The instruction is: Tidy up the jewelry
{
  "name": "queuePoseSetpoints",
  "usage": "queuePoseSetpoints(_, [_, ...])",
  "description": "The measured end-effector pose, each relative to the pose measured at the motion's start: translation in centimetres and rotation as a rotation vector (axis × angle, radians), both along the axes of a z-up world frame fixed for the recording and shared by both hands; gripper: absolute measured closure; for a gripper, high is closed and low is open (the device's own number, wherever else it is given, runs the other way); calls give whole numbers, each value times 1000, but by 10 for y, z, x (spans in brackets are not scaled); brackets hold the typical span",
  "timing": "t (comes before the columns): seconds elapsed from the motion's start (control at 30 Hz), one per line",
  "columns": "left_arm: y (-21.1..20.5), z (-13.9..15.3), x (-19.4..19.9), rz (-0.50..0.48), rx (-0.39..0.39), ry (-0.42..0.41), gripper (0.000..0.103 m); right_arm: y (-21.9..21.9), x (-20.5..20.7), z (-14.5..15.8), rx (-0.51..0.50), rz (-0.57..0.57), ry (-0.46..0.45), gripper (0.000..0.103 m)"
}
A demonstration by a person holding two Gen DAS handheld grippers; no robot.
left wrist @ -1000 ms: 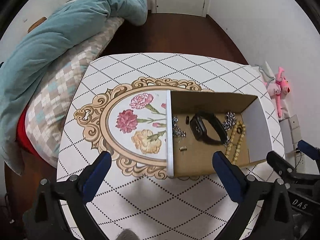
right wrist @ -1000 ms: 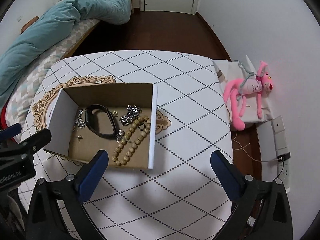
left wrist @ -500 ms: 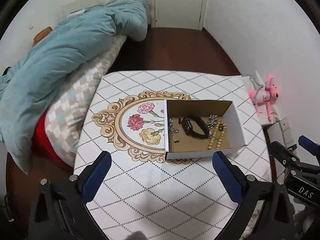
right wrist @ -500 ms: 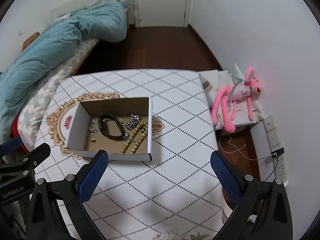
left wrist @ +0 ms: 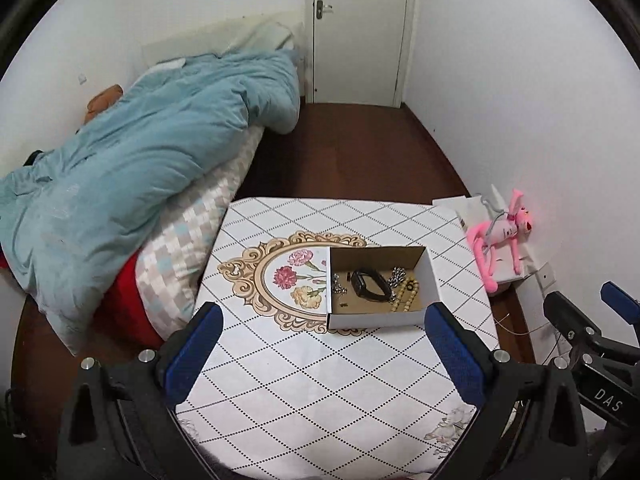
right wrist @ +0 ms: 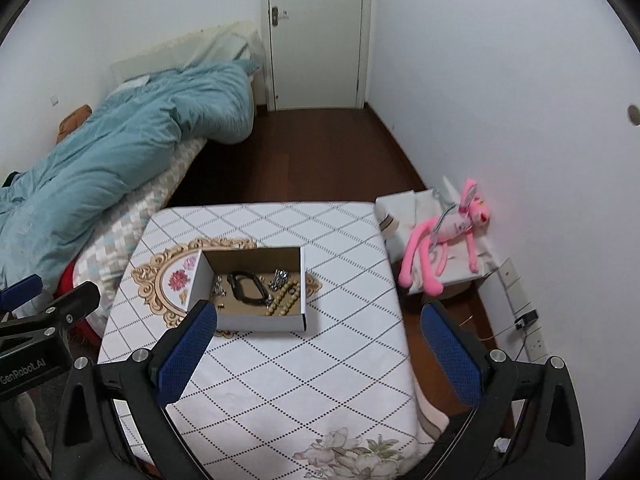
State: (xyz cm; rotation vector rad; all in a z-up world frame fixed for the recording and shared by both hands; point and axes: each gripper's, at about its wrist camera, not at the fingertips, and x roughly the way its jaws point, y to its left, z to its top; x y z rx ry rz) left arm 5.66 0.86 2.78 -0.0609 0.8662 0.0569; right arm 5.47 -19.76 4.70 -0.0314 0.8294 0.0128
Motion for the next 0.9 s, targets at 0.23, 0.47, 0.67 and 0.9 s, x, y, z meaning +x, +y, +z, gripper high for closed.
queuePoseSetpoints(0.23, [-7,19,-17,-26,2,-7,0,-1,-22,33,0,-9,-48,0])
queuePoseSetpoints(0.47, [-7,30,-23,-16,-3,-15,0,-5,-32,45,1,-22,-52,0])
queuePoseSetpoints(0.67, [-5,29,-20,-8,-7,4,0,-10,-31,46,16,-25,-34,0])
queuePoseSetpoints(0.9, [-7,20,-1,7,0,41,0,-10,-17,38,9,-36,-14,0])
